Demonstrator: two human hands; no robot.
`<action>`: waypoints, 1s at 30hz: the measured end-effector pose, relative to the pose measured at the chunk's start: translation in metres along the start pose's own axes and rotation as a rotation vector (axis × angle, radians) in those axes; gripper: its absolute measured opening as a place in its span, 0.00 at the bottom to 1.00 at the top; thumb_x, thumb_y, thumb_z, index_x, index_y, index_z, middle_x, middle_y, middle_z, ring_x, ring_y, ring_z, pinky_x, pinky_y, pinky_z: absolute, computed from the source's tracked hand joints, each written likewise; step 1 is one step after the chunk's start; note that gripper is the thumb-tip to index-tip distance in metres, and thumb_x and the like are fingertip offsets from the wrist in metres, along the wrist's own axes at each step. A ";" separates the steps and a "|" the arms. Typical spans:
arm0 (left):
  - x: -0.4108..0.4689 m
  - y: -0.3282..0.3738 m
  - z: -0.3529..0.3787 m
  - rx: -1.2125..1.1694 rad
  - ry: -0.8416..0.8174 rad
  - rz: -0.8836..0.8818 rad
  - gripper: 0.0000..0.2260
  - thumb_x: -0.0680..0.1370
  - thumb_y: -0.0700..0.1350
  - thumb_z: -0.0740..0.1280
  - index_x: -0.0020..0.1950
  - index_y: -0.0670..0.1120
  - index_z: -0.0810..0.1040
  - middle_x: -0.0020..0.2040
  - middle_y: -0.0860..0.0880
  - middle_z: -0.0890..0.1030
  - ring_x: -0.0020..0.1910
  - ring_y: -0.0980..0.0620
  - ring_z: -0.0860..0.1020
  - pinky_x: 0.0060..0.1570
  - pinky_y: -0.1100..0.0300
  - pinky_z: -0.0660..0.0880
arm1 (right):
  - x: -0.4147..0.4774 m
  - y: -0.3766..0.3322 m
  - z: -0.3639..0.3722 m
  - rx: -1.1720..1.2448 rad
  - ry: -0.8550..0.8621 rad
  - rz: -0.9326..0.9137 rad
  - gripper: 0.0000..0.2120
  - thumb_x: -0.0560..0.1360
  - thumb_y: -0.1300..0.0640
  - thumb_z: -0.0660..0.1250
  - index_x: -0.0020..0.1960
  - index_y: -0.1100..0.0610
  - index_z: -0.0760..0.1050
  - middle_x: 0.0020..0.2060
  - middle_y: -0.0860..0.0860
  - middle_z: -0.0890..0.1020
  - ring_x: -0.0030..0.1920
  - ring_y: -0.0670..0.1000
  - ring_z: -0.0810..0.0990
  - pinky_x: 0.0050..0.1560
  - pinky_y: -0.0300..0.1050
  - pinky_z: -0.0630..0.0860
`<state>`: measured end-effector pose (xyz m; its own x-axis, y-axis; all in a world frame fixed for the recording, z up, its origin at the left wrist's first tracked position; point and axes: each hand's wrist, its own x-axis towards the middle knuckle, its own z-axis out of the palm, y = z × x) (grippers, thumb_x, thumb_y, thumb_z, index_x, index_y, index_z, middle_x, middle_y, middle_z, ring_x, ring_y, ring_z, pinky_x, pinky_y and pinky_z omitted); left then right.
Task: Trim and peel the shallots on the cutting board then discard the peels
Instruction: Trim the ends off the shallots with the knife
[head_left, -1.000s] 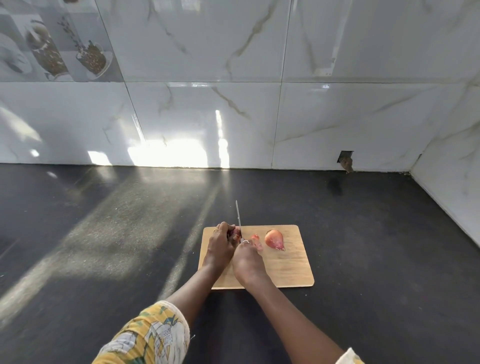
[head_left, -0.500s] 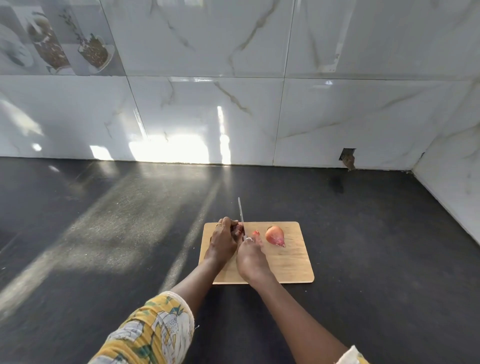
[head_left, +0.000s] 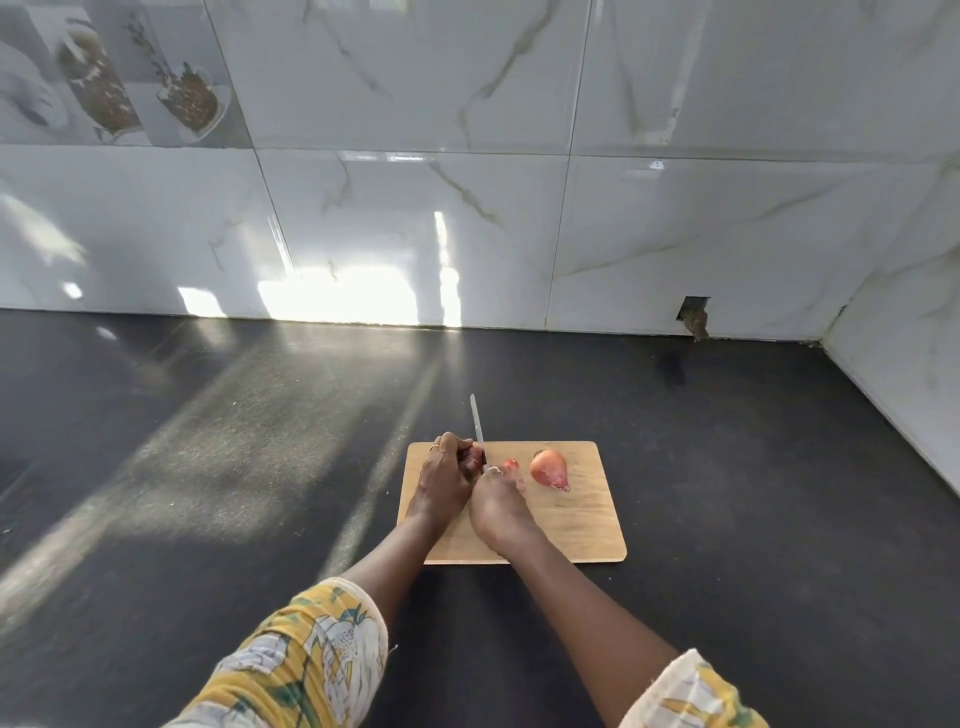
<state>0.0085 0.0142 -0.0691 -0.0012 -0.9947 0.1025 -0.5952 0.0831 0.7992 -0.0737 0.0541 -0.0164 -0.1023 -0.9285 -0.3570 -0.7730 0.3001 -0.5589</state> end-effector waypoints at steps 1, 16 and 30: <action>0.000 0.001 0.000 -0.005 -0.002 -0.002 0.06 0.77 0.42 0.64 0.50 0.39 0.71 0.52 0.42 0.77 0.51 0.43 0.75 0.49 0.56 0.70 | 0.000 0.000 0.001 -0.013 0.008 -0.002 0.17 0.81 0.65 0.47 0.66 0.64 0.66 0.66 0.59 0.72 0.67 0.57 0.71 0.61 0.47 0.70; 0.002 0.003 0.002 -0.087 0.048 -0.047 0.04 0.79 0.42 0.61 0.50 0.43 0.72 0.47 0.43 0.81 0.48 0.44 0.77 0.45 0.60 0.68 | -0.020 0.010 0.008 -0.050 0.031 0.010 0.18 0.81 0.64 0.46 0.69 0.63 0.62 0.63 0.58 0.75 0.61 0.58 0.76 0.57 0.47 0.71; -0.001 0.014 -0.001 -0.084 0.039 -0.060 0.03 0.78 0.37 0.61 0.50 0.41 0.73 0.41 0.49 0.77 0.41 0.50 0.73 0.37 0.66 0.63 | 0.002 -0.005 0.000 -0.097 -0.003 -0.001 0.17 0.80 0.66 0.50 0.67 0.62 0.67 0.65 0.57 0.72 0.66 0.56 0.72 0.62 0.45 0.69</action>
<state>0.0008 0.0160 -0.0571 0.0652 -0.9951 0.0745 -0.5239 0.0294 0.8513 -0.0695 0.0510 -0.0140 -0.0995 -0.9282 -0.3585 -0.8300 0.2761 -0.4846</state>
